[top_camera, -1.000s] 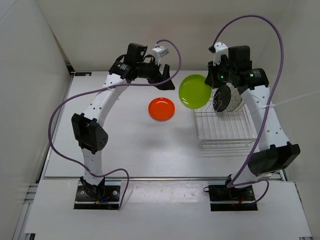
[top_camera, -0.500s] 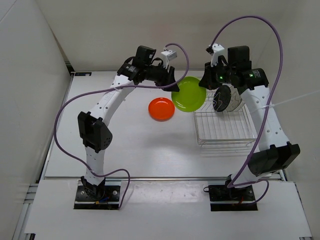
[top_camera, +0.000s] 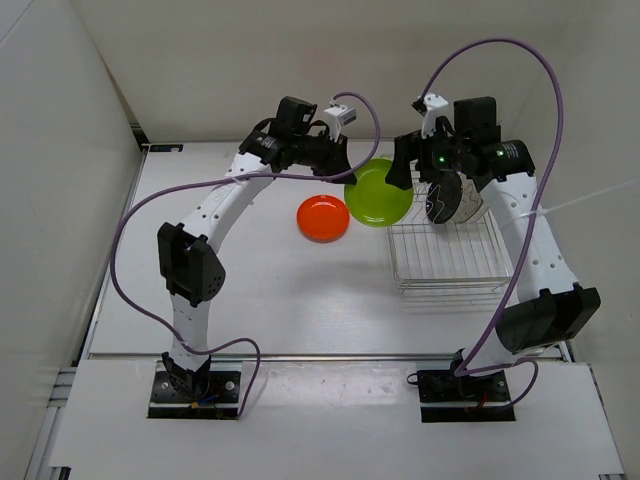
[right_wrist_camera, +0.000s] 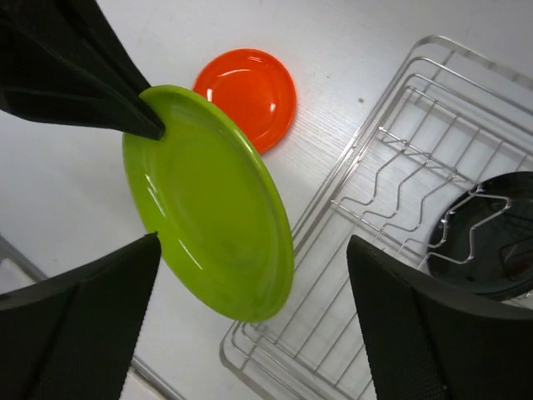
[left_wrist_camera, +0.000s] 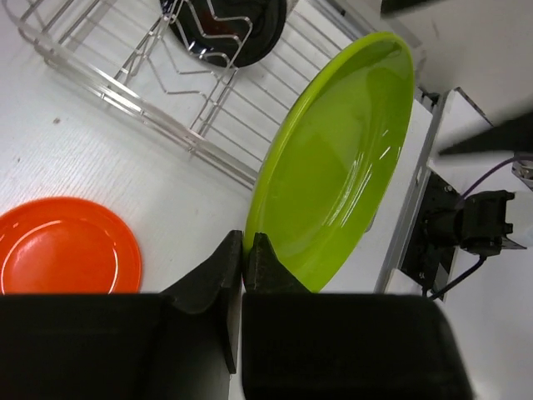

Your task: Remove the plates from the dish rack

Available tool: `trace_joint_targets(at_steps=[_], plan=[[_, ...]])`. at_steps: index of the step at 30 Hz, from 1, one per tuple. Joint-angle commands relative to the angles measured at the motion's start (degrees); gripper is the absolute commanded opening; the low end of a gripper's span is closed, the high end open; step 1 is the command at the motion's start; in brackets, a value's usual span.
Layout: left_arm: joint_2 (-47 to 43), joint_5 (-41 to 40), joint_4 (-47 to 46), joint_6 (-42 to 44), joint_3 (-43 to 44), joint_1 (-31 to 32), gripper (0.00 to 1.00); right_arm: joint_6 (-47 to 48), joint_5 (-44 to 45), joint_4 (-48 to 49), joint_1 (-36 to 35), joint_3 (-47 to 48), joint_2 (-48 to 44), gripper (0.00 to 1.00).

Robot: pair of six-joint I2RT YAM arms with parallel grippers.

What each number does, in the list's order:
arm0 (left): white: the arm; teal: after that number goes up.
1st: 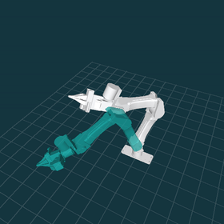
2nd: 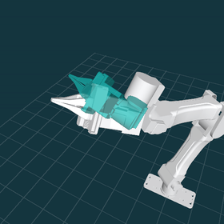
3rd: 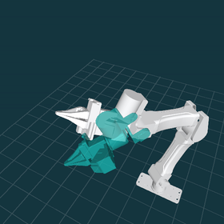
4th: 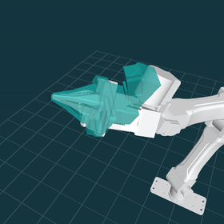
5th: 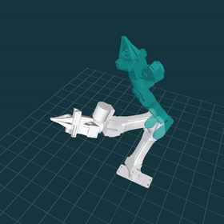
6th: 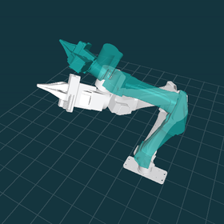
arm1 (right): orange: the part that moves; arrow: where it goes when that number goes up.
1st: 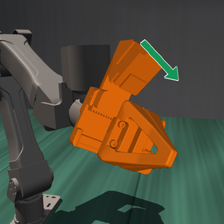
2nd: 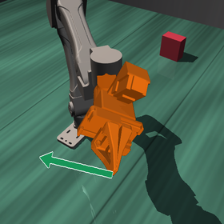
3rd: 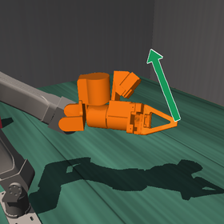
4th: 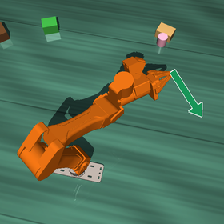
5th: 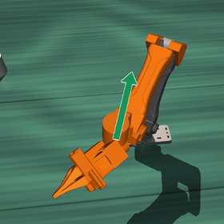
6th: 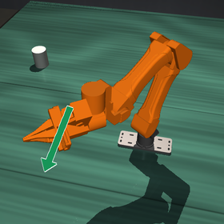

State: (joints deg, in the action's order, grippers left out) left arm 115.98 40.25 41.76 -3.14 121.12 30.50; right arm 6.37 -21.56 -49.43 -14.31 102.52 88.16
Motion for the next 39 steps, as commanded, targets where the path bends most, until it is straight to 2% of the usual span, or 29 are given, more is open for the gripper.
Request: trace_joint_targets(at_steps=[1, 4, 7, 10, 15, 22, 39], plan=[[-4.5, -2.5, -1.3, -0.8, -2.3, -2.4, 0.11, -1.4, 3.7, 2.8, -0.4, -0.5, -1.6, 1.00], [-5.1, -4.6, -1.3, 0.8, -4.6, -6.2, 0.11, -1.4, 7.7, 3.3, -0.4, -1.2, -1.6, 1.00], [-1.8, -8.1, -0.3, 2.1, -4.6, -9.0, 0.11, -2.0, 10.9, 3.8, -0.4, -1.8, -1.6, 1.00], [2.5, -8.1, 0.8, 2.6, -3.9, -13.0, 0.11, -2.0, 11.6, 3.8, -0.4, -1.8, -1.1, 1.00], [7.8, -10.5, 1.3, 4.5, -1.1, -14.9, 0.11, -2.0, 12.2, 3.8, -0.4, -1.8, -1.1, 1.00], [15.0, -11.8, 2.4, 5.1, 1.4, -15.5, 0.11, -2.5, 12.2, 3.3, -0.4, -1.3, -2.1, 1.00], [18.5, -14.0, 2.4, 4.5, 2.0, -13.9, 0.12, -2.0, 12.2, 3.3, -0.4, -2.3, -2.6, 1.00]])
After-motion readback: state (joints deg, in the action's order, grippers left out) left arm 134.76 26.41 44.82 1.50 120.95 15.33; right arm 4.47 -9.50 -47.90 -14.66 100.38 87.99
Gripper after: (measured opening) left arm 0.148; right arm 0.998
